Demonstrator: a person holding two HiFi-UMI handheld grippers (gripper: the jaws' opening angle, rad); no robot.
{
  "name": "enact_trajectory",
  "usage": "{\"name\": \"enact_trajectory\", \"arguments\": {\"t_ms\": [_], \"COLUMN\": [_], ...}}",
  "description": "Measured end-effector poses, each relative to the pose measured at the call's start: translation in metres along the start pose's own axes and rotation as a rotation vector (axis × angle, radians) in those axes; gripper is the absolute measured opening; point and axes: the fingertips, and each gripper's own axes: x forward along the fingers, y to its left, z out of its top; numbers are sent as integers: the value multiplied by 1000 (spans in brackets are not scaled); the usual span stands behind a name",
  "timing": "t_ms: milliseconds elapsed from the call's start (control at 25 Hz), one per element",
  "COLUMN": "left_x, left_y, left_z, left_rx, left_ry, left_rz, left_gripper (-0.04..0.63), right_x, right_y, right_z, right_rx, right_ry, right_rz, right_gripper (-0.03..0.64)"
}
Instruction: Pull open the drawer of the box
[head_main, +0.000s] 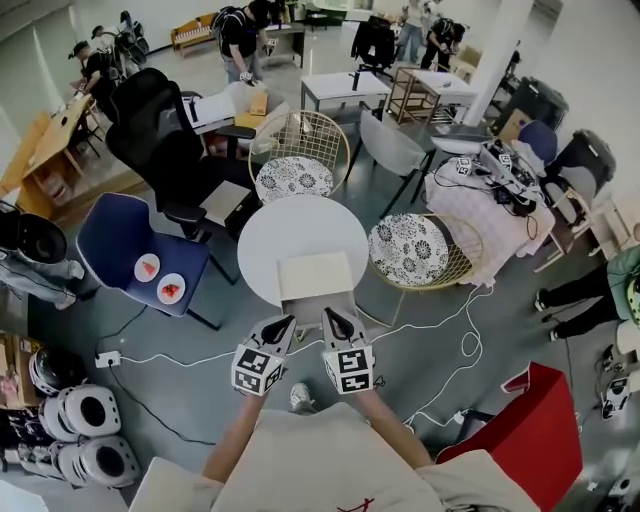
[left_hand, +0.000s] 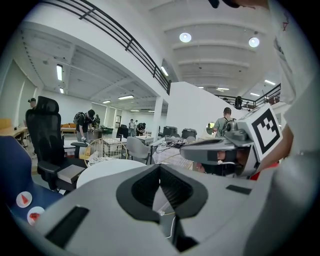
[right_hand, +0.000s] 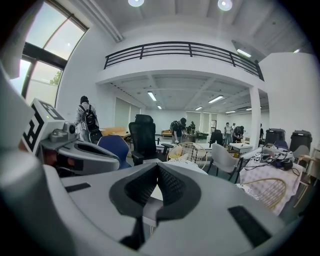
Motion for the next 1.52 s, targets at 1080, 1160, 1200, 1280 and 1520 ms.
{"name": "enact_trajectory", "arguments": {"t_ms": [1080,1160,1200,1280,1520], "left_x": [-127,-141,-147,-159,-182], "left_y": [-265,-278,-283,-292,-310], "left_z": [-84,-83,-82,-83,-92], "left_rx": [25,27,29,32,25], "left_ry": [-19,-26,-28,-34,-29], "left_rz": [20,33,39,49,80], "left_gripper": [12,12,12,12,12], "right_x": [-289,-304,-311,-324,-355], "right_y": [70,75,77,80,97], "right_z": [-103,-102,-101,-104,-112], "right_rx": [-9,-7,-7,-7,-8], "right_ry": [-44,-57,-58,-59,-58], "right_rz": [77,80,80,78,114], "right_gripper": [15,15,15,15,15]}}
